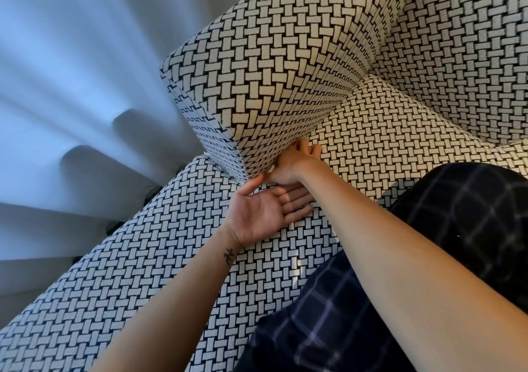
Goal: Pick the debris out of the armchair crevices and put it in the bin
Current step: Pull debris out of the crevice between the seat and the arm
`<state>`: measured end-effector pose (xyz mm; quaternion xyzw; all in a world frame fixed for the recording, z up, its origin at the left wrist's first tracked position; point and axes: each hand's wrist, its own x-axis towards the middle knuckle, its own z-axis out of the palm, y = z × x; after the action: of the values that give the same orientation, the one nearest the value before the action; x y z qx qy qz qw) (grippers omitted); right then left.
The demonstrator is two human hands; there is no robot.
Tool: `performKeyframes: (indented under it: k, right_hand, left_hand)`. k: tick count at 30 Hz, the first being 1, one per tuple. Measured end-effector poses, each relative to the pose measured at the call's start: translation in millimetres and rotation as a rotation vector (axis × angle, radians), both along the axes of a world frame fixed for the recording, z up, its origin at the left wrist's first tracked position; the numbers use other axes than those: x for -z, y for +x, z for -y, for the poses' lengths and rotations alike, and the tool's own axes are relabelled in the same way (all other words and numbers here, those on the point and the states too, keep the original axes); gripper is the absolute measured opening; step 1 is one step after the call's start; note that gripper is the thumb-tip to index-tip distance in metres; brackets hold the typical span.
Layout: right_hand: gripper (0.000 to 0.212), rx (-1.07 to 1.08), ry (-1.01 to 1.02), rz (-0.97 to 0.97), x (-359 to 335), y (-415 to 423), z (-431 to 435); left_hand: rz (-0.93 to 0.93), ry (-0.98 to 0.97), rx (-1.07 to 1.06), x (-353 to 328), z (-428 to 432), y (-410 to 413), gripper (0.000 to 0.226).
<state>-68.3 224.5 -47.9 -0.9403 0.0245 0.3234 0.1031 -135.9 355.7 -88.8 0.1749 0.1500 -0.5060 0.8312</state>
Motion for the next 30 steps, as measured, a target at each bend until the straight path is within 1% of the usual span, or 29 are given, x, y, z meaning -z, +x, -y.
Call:
performKeyframes:
  k: [2, 5, 6, 10, 13, 16, 18, 19, 21, 22, 24, 27, 30]
  right_hand:
    - [0.077, 0.01, 0.018, 0.003, 2.3, 1.6, -1.5]
    - [0.045, 0.028, 0.14, 0.07, 7.9, -6.4, 12.9]
    - [0.04, 0.028, 0.174, 0.091, 8.7, -8.5, 16.5]
    - [0.036, 0.047, 0.287, 0.126, 10.2, -14.4, 23.0]
    - [0.022, 0.094, 0.405, 0.12, 8.3, -17.1, 32.5]
    - [0.006, 0.088, 0.45, 0.135, 9.3, -20.5, 36.5]
    - [0.005, 0.108, 0.485, 0.152, 6.9, -23.2, 39.2]
    - [0.008, 0.116, 0.502, 0.162, 4.9, -24.6, 41.4]
    - [0.021, 0.128, 0.521, 0.167, 3.6, -28.4, 44.1]
    - [0.025, 0.139, 0.537, 0.172, 4.2, -30.2, 45.0]
    - [0.025, 0.167, 0.583, 0.185, 5.2, -32.7, 46.2]
    - [0.019, 0.248, 0.695, 0.192, 5.2, -34.6, 49.6]
    - [0.024, 0.314, 0.764, 0.147, -4.0, -37.0, 53.1]
  left_hand:
    - [0.004, -0.005, 0.003, -0.2, -0.3, -0.6, 0.078]
    - [0.017, -0.008, 0.016, 1.1, -0.2, -0.1, 0.08]
    - [0.015, -0.008, 0.017, 1.7, -0.6, 0.3, 0.08]
    - [-0.012, -0.03, 0.023, 3.5, -1.4, 0.0, 0.08]
    - [-0.033, -0.03, 0.012, 6.2, -1.1, 1.3, 0.08]
    - [-0.031, -0.039, 0.006, 6.8, -1.3, 2.0, 0.079]
    - [-0.027, -0.034, 0.003, 6.7, -1.6, 1.5, 0.077]
    - [-0.026, -0.036, -0.002, 6.3, -1.6, 2.1, 0.077]
    - [-0.028, -0.041, -0.009, 6.7, -2.2, 2.6, 0.076]
    - [-0.037, -0.036, -0.012, 7.7, -2.3, 2.2, 0.075]
    - [-0.049, -0.029, -0.015, 8.5, -1.3, 1.4, 0.075]
    - [-0.044, -0.035, -0.013, 7.6, -1.5, 2.1, 0.074]
    - [-0.074, -0.012, -0.021, 5.9, -1.7, 2.6, 0.07]
